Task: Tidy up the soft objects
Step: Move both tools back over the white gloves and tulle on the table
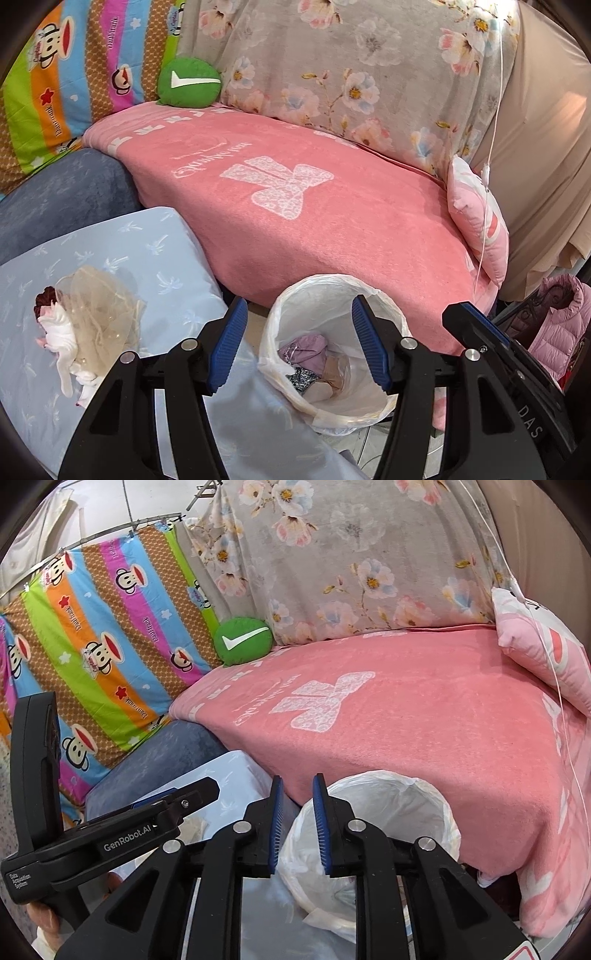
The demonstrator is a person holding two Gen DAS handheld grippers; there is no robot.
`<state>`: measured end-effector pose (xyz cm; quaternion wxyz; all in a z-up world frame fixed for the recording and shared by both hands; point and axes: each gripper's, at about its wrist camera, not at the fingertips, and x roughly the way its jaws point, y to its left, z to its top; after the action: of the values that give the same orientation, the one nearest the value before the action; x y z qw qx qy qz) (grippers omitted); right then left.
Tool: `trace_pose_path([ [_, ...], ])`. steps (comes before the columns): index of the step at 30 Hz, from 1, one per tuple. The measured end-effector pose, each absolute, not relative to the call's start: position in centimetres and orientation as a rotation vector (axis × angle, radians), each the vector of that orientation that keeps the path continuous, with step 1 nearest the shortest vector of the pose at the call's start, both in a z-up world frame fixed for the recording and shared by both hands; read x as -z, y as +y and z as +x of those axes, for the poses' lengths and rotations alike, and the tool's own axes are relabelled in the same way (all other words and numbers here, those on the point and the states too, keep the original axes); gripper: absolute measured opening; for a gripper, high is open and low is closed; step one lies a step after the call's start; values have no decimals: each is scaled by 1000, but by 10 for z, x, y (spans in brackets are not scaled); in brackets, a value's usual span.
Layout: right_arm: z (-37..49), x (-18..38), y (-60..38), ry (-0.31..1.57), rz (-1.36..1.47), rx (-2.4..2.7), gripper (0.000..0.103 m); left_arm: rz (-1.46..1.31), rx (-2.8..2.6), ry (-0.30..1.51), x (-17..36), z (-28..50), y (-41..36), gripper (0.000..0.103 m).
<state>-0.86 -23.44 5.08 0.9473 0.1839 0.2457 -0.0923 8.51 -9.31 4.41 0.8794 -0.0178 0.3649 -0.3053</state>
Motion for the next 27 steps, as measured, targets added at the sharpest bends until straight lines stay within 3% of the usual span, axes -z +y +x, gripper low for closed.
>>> trace_pose_path([
  [5,-3,-51,-213,513,357,157,25,-53,592,758,-42,87,-71,56],
  [12,9,-47,-180,543,324,104,26,-89,508,764,-35,94,-34,56],
  [27,49,-26,-102,633,260,0,44,-120,322,790,-10,106,46,60],
])
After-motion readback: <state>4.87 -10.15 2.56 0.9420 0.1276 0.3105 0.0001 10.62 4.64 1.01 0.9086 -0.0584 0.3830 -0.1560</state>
